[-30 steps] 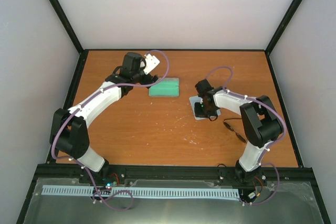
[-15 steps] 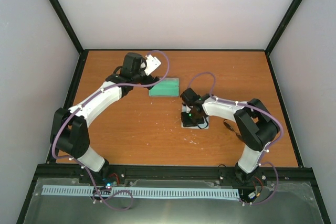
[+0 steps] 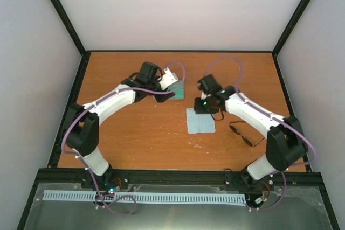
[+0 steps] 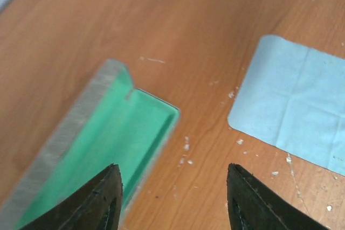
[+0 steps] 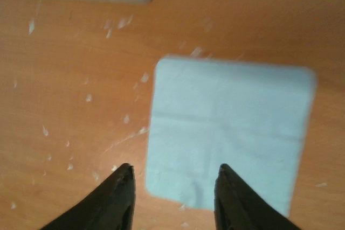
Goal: Organize the sunglasses
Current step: Fold the glasses cleaning cloth at the center of the board.
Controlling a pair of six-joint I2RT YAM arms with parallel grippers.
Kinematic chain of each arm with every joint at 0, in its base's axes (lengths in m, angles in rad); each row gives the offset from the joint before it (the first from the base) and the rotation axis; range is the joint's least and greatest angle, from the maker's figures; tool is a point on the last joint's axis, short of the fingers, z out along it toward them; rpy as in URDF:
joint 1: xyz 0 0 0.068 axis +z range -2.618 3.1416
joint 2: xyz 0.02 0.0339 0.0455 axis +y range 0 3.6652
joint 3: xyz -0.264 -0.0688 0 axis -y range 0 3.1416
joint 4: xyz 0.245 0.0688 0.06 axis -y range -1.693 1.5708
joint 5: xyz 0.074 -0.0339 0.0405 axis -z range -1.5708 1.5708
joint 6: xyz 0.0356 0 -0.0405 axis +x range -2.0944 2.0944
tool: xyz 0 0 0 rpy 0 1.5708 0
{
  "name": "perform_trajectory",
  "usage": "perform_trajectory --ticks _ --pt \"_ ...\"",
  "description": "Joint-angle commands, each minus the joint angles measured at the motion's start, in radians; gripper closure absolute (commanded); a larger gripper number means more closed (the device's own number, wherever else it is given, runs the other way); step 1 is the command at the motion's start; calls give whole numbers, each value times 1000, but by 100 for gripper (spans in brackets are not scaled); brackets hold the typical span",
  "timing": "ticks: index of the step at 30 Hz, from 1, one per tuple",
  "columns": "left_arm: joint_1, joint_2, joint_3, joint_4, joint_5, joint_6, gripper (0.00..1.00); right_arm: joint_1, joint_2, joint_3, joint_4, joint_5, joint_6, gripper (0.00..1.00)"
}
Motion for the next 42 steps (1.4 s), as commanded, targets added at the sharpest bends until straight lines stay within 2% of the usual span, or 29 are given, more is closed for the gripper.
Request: perform_trajectory --ticks 1,5,10,16,28,35,42 --pt "-52 69 38 -44 10 2 46 -173 -20 4 8 20 -84 67" --pt "-75 118 35 -21 -32 -29 44 -288 75 11 34 -4 -206 63" --pt "-75 172 75 -17 -58 -62 44 -345 196 70 65 -43 -292 63" --pt "-75 201 109 -16 -69 -88 44 -349 291 108 72 -74 -333 64" --pt "-75 217 124 -10 -88 -84 44 -348 355 110 78 -95 -336 66" --pt "-75 213 118 -7 -102 -76 44 -333 378 103 76 -94 -333 74" --pt "-75 229 130 -6 -118 -77 44 -298 379 69 75 -88 -320 78"
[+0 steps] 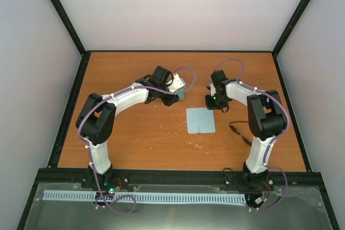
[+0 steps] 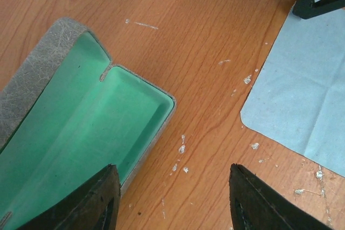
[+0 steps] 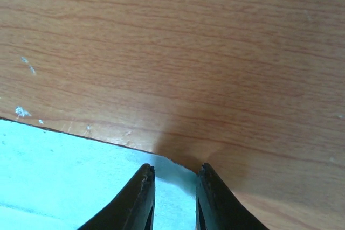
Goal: Organize the sunglasses
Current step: Fold the glasses cleaning cloth at the center of the board.
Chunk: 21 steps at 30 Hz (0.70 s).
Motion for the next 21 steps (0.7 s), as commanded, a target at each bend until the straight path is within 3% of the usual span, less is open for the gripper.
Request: perform_trajectory --ticks 1,5,8,21 --pt "-4 20 51 15 -18 -12 44 25 32 -35 -7 3 8 79" --pt "-4 34 64 6 -22 -13 44 29 30 -58 -1 14 13 85" --pt "-5 52 79 -7 -14 -12 44 29 34 -58 -3 31 11 97" --pt "-69 129 81 -43 39 9 40 21 2 -34 15 67 56 97"
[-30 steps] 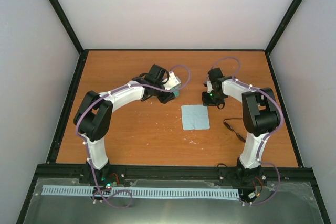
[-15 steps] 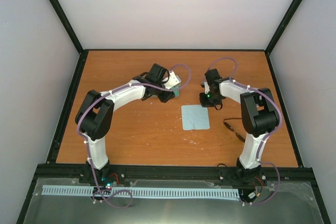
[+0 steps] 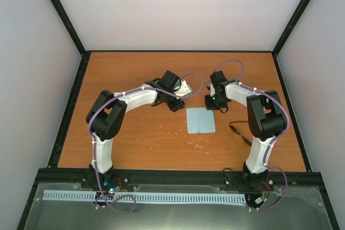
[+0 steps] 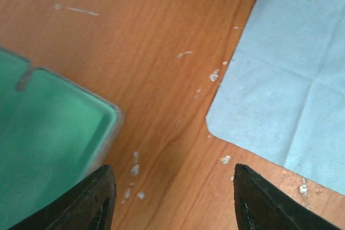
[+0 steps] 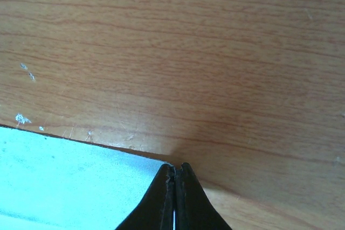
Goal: Organize the sunglasses
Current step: Fold the glasses cleaning cloth at the center of the board.
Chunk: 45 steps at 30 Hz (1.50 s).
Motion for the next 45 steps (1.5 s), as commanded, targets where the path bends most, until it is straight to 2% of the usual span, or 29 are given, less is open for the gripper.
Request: perform_trajectory --ticks 1,23,35,45 --pt "-22 31 31 -19 33 7 39 3 7 -10 -15 40 20 97" --pt "-69 162 139 -45 58 -1 43 3 7 28 -18 -4 16 97" --pt "-88 203 142 -35 43 -4 57 0 -10 6 -11 -9 7 97" --pt "-88 205 132 -41 59 -5 89 -1 -19 5 -3 -19 14 97"
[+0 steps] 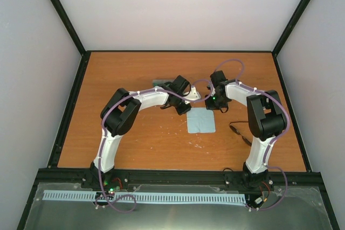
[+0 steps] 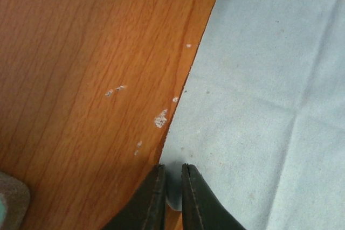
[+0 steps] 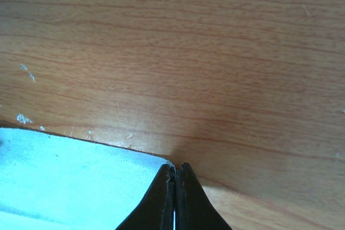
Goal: Organize the sunglasses
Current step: Fold the glasses cleaning cloth at the center of the board.
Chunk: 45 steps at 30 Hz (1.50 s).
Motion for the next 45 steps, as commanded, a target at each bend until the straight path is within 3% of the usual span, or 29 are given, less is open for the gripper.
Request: perform_trajectory --ticks 1,4,26,45 --pt "-12 22 12 -26 15 -6 90 1 -20 -4 9 -10 -1 97" --pt "-14 14 4 -31 18 -10 99 1 -23 -4 11 -14 1 97" --pt "-18 -72 7 10 -97 35 100 -12 -116 -44 51 -44 -4 97" --pt "-39 -176 -108 1 -24 -18 99 -12 -244 -204 89 -119 9 97"
